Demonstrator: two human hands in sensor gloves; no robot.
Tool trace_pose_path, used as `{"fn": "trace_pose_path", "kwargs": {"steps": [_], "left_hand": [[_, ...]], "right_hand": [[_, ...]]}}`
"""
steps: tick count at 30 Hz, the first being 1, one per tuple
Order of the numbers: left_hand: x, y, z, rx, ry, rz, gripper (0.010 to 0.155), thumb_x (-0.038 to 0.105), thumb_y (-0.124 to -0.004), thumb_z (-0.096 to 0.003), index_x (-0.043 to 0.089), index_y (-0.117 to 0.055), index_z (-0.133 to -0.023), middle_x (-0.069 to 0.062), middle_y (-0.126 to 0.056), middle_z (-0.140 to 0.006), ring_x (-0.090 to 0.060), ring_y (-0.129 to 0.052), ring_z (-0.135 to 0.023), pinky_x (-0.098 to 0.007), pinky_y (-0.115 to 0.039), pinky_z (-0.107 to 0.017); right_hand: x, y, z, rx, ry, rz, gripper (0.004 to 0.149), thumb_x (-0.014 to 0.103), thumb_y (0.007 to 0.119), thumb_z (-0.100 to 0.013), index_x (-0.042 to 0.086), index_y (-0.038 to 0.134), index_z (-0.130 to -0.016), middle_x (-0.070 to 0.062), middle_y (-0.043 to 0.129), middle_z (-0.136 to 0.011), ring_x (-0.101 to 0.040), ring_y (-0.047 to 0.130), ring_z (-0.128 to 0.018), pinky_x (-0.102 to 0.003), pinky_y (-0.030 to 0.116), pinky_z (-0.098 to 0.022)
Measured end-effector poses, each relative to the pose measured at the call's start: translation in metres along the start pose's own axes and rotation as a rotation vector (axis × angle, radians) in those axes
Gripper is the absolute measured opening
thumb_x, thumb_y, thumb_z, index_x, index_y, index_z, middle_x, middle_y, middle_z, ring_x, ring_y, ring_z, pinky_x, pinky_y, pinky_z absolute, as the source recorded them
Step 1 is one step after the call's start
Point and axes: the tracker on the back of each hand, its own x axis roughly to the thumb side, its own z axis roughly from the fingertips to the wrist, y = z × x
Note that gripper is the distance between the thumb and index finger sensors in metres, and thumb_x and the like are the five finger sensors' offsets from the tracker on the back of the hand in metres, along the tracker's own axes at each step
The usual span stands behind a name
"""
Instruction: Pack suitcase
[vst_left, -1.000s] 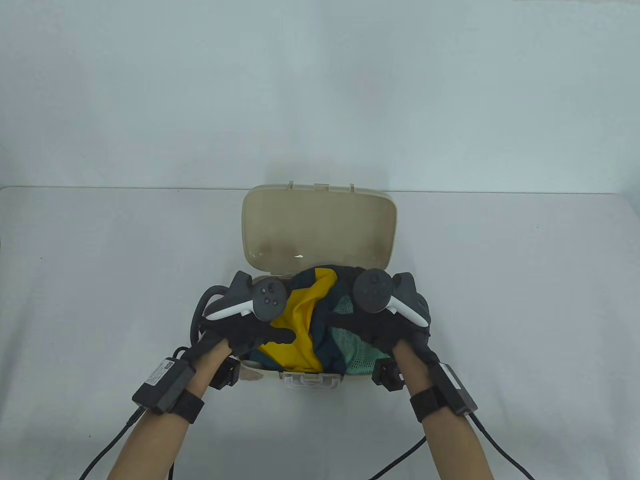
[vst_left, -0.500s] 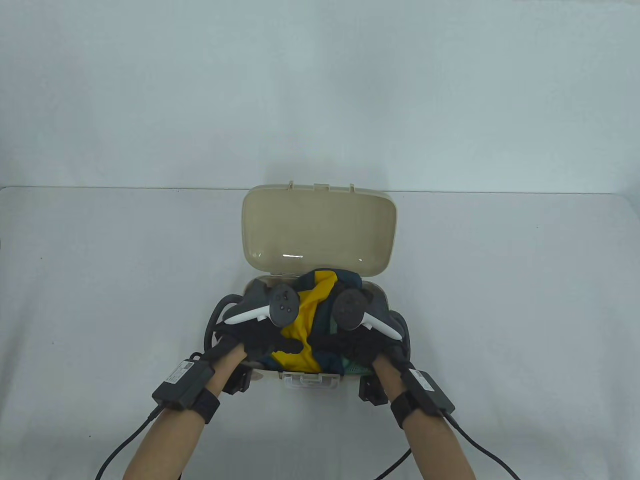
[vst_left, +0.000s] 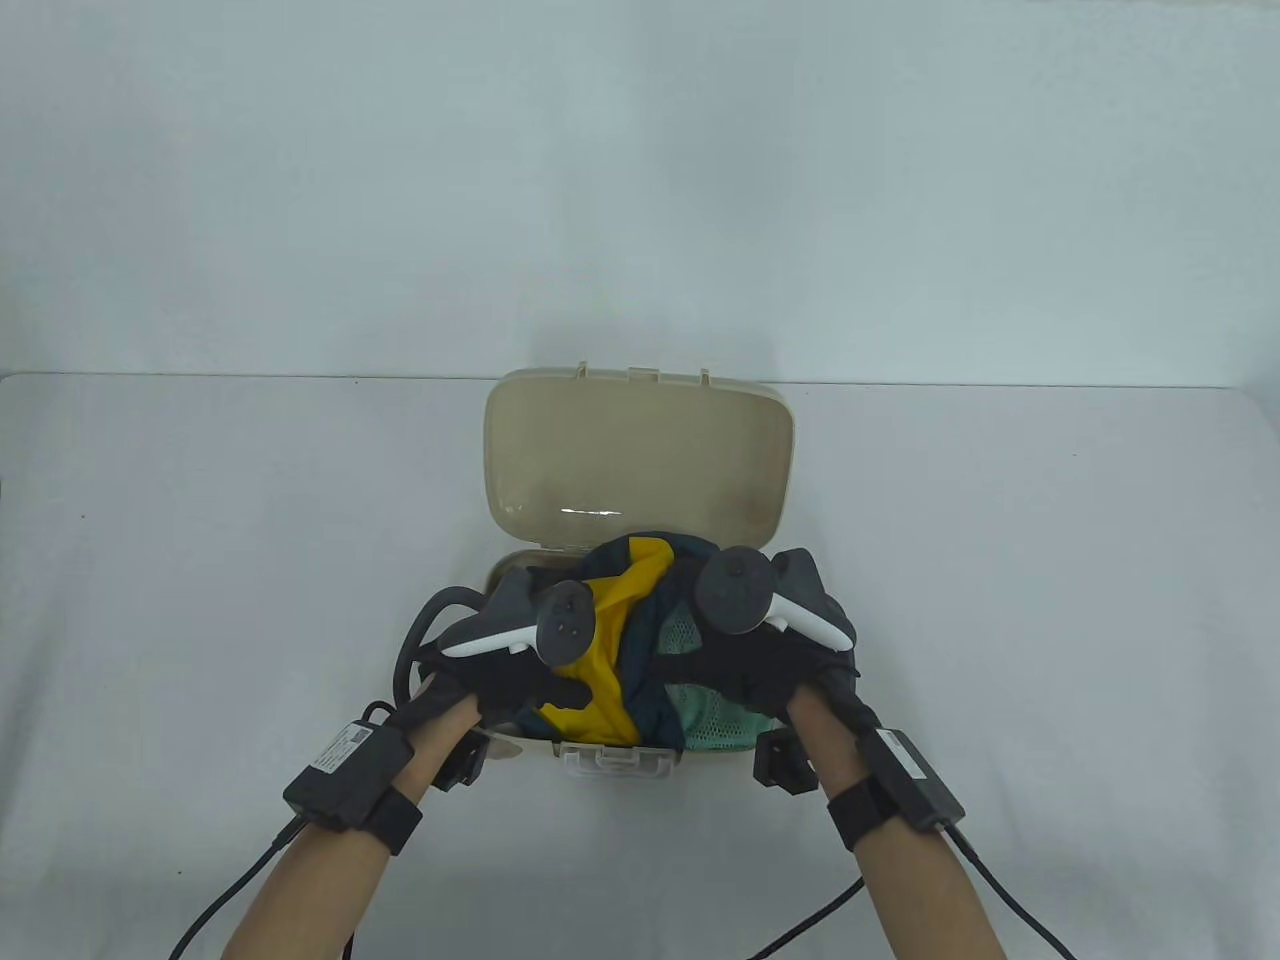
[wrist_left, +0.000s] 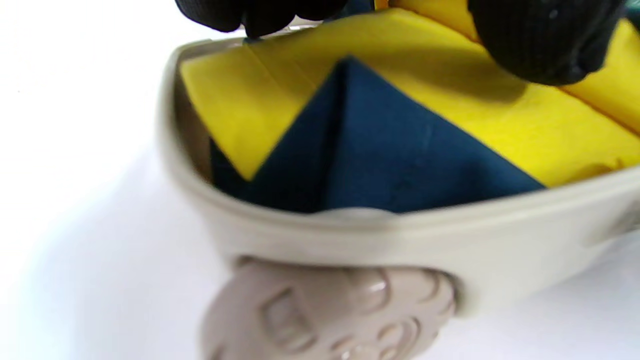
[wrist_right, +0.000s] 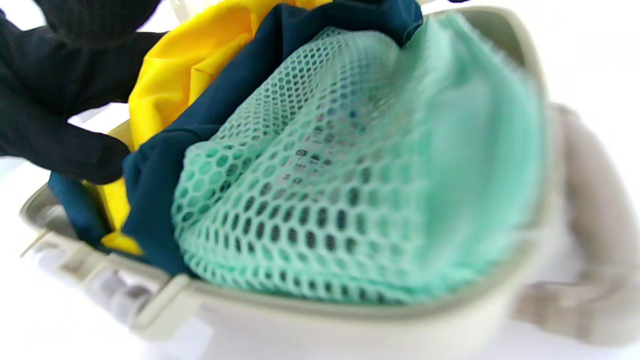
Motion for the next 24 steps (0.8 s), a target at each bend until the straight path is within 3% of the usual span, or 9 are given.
{"fn": "trace_pose_path", "kwargs": {"steps": [6, 14, 20, 24], "left_hand": [[-0.003, -0.009, 0.004, -0.063, 0.040, -0.141, 0.103, 0.059, -0.077, -0.0419, 0.020, -0.014, -0.113, -0.013, -0.024, -0.122, -0.040, -0.035, -0.114, -0.052, -0.042, -0.082], [-0.001, -0.021, 0.001, -0.074, 0.044, -0.205, 0.109, 0.060, -0.077, -0.0406, 0.020, -0.004, -0.111, -0.013, -0.016, -0.121, -0.038, -0.031, -0.115, -0.051, -0.040, -0.083], [0.000, -0.024, 0.002, -0.077, 0.052, -0.222, 0.111, 0.062, -0.076, -0.0399, 0.019, -0.001, -0.109, -0.014, -0.014, -0.120, -0.038, -0.030, -0.115, -0.051, -0.039, -0.083], [-0.007, -0.013, 0.006, -0.071, 0.049, -0.173, 0.107, 0.062, -0.076, -0.0403, 0.022, -0.006, -0.111, -0.010, -0.018, -0.122, -0.037, -0.030, -0.115, -0.051, -0.039, -0.083]], "right_hand": [[0.010, 0.035, -0.005, 0.079, 0.016, 0.233, 0.109, 0.065, 0.072, -0.039, 0.015, 0.005, -0.108, -0.017, 0.010, -0.118, -0.052, 0.025, -0.109, -0.061, 0.042, -0.078], [0.016, 0.064, -0.025, 0.015, 0.075, 0.470, 0.114, 0.068, 0.068, -0.036, 0.014, -0.005, -0.104, -0.019, 0.001, -0.114, -0.054, 0.021, -0.108, -0.061, 0.041, -0.078], [0.014, 0.064, -0.027, 0.002, 0.083, 0.432, 0.114, 0.070, 0.066, -0.036, 0.014, -0.007, -0.103, -0.018, 0.000, -0.114, -0.053, 0.020, -0.108, -0.061, 0.040, -0.078], [0.009, 0.043, -0.021, 0.106, 0.023, 0.251, 0.110, 0.067, 0.069, -0.038, 0.016, 0.001, -0.107, -0.017, 0.004, -0.115, -0.053, 0.020, -0.108, -0.062, 0.040, -0.078]]}}
